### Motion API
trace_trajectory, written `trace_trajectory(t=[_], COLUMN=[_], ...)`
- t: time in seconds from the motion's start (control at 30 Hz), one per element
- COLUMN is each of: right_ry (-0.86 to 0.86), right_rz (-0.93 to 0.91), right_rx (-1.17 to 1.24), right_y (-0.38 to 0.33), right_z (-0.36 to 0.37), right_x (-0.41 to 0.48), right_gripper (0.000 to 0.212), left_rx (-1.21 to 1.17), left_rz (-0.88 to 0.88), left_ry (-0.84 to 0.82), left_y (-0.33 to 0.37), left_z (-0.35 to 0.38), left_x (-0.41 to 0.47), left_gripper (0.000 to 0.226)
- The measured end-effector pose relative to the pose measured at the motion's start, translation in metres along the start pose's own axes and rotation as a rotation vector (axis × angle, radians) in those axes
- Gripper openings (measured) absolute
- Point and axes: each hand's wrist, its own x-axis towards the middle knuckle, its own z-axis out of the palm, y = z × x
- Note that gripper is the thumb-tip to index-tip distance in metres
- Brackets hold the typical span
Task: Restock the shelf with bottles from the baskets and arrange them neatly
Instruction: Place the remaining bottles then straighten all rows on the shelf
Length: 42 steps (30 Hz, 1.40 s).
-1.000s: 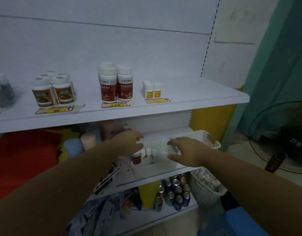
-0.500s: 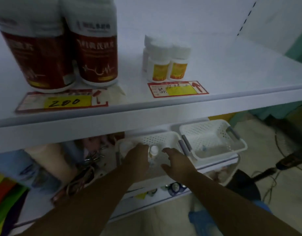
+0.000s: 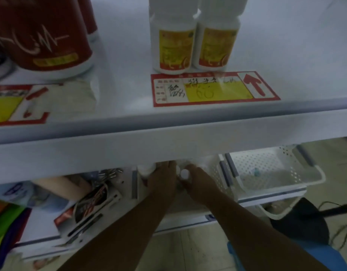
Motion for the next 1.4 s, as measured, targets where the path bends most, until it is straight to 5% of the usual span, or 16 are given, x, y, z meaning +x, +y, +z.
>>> trace_trajectory(t=[0.27, 0.43, 0.63, 1.07, 1.4], right_ry=[0.203, 0.136, -0.077, -0.182, 0.245], right_rz=[0.056, 0.019, -0.071, -0.592, -0.779], right_rx=[0.298, 0.547, 0.794, 0.684, 0.561], right_y=[-0.004, -0.023, -0.045, -0.109, -0.153], right_z=[-0.016, -0.062, -0.106, -0.218, -0.276], right_x=[-0.011, -0.039, -0.097, -0.209, -0.178], right_gripper=[0.018, 0.029, 0.018, 0.013, 0.021], left_rx=[-0.332, -0.559, -1.089, -0.885, -0.526], left_rz=[0.055, 0.009, -0.138, 0.032, 0.110], left_ry=[0.017, -0.041, -0.289, 0.060, 0.547], left_y=[-0.004, 0.004, 0.009, 0.082, 0.096], left_z=[-0.013, -0.073, -0.146, -0.280, -0.398], left_x=[-0.005, -0.021, -0.084, -0.208, -0.186], left_gripper=[0.041, 0.035, 0.023, 0.023, 0.023])
